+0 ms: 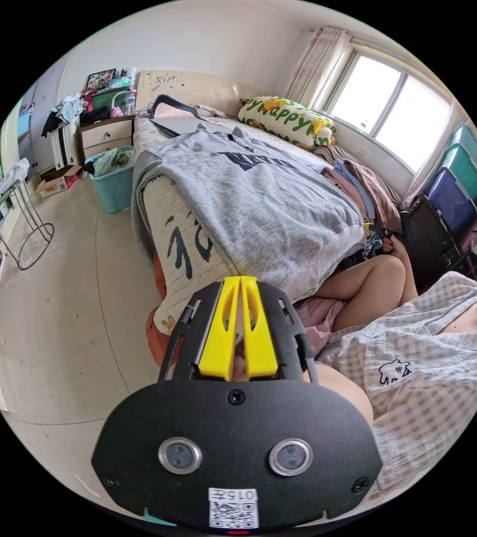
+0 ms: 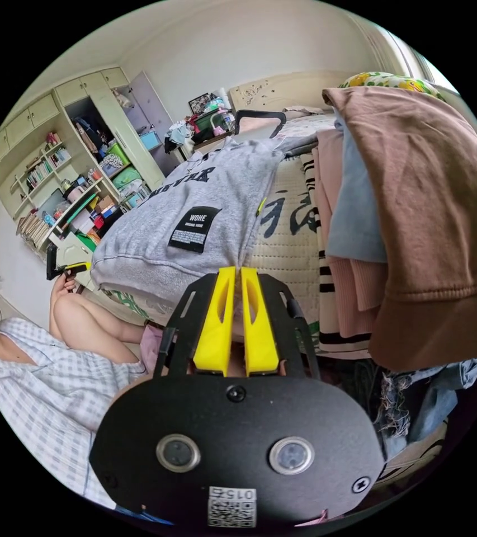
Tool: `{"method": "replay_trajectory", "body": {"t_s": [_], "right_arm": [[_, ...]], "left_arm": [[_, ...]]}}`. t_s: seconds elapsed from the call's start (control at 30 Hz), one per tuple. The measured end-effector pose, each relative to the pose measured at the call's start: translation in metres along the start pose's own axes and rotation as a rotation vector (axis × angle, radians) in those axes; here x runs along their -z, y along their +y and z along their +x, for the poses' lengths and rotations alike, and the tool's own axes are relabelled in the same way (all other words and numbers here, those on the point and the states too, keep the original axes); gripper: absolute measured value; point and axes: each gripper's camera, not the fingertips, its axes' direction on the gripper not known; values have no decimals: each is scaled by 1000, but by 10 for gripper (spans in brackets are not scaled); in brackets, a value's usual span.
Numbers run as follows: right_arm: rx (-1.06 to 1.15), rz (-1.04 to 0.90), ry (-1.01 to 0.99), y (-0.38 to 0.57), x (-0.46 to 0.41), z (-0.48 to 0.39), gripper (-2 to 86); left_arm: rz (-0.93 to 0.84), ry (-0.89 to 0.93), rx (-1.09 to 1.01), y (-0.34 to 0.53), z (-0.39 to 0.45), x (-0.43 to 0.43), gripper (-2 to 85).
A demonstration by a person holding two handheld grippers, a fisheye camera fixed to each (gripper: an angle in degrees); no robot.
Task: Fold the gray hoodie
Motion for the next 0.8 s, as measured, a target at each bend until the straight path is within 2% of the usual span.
{"method": "replay_trajectory", "body": {"t_s": [0.27, 0.33, 0.4, 0.5, 0.67, 0.8], "right_arm": [[10, -5, 30, -18, -12, -18, 12], [-14, 4, -1, -24, -12, -19, 12], [-8, 16, 5, -31, -8, -22, 11], [1, 94, 40, -48, 4, -26, 8], [57, 195, -7, -105, 14, -33, 27], [34, 243, -80, -183, -7, -27, 58]], "left_arm": [[-4, -25, -16, 6, 8, -10, -4], [-19, -110, 13, 11, 12, -6, -4], [14, -196, 42, 18, 16, 1, -5], [105, -188, 53, 19, 21, 12, -6], [286, -143, -80, -27, 51, 26, -8], [370, -75, -268, -113, 96, 7, -7]]}}
